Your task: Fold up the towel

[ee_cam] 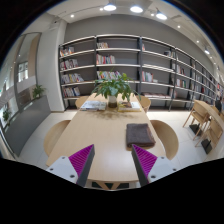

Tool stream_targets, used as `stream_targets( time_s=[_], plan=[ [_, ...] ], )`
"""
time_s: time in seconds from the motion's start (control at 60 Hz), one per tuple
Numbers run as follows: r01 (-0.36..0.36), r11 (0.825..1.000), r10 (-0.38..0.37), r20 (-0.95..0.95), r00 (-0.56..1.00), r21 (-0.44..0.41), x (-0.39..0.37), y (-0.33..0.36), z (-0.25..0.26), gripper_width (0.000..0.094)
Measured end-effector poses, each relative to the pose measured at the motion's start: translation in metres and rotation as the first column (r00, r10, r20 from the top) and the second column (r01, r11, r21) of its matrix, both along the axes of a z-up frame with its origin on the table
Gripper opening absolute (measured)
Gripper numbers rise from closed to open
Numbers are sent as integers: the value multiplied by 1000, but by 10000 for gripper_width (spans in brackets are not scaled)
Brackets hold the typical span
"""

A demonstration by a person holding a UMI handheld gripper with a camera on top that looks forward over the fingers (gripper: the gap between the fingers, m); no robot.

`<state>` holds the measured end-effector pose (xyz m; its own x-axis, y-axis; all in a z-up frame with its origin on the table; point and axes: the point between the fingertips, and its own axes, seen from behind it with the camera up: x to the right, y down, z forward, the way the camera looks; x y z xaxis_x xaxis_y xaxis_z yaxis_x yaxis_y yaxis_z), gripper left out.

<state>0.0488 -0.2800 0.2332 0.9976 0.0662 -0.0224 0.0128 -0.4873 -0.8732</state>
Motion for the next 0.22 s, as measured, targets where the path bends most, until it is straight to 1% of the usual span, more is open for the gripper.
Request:
stream_targets(
  time_s=[0.217],
  plan=[
    [-2, 1000, 3, -9, 1000, 29, -5, -14, 16, 738]
  ],
)
